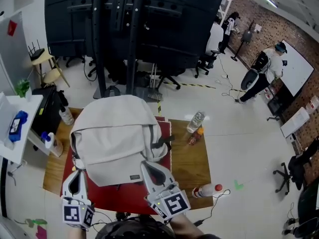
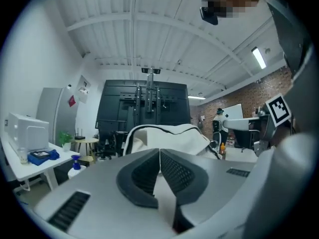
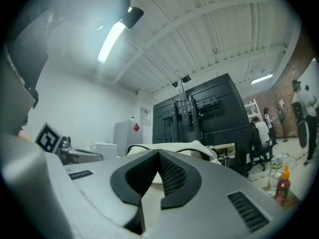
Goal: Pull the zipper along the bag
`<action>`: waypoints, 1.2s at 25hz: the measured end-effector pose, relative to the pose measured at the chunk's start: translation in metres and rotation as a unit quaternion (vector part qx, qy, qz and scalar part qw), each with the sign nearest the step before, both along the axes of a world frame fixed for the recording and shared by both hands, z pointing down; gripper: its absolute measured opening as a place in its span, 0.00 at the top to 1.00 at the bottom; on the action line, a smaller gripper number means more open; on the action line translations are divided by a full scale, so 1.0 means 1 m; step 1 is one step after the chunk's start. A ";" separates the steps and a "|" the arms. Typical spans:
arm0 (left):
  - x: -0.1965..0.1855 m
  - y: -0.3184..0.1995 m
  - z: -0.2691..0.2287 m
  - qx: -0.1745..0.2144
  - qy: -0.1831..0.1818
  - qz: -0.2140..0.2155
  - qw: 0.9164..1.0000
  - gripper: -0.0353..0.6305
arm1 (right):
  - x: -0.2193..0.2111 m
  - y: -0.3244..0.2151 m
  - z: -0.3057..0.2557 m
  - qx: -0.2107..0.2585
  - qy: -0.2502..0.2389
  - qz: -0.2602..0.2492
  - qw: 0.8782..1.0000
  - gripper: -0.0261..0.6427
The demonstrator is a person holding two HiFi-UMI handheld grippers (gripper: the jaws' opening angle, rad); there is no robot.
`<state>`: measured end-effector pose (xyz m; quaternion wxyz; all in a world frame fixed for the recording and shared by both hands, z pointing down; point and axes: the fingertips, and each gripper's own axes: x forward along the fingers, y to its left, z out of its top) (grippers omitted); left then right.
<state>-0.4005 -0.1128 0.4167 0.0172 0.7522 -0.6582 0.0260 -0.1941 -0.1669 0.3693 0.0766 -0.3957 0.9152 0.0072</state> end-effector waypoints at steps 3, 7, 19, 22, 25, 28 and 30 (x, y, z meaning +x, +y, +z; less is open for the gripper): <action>0.030 -0.006 0.008 -0.018 -0.009 0.034 0.999 0.90 | -0.014 0.001 0.007 -0.026 -0.015 -0.021 0.999 0.93; 0.052 -0.011 0.016 -0.040 -0.016 0.059 0.997 0.90 | -0.023 -0.001 0.024 -0.040 0.009 -0.019 0.999 0.94; 0.058 -0.007 0.011 -0.041 0.007 0.056 0.998 0.90 | -0.005 -0.004 0.040 -0.048 0.053 0.012 0.997 0.94; 0.061 -0.005 0.013 -0.044 0.009 0.056 0.997 0.90 | -0.005 -0.004 0.043 -0.049 0.061 0.014 0.997 0.94; 0.064 -0.005 0.013 -0.044 0.006 0.059 0.997 0.90 | -0.005 -0.004 0.045 -0.045 0.067 0.010 0.997 0.94; 0.067 -0.006 0.013 -0.042 0.007 0.060 0.997 0.90 | -0.004 -0.004 0.048 -0.038 0.075 0.008 0.996 0.94; 0.069 -0.008 0.013 -0.041 0.007 0.061 0.997 0.90 | -0.002 -0.005 0.049 -0.036 0.076 0.008 0.996 0.94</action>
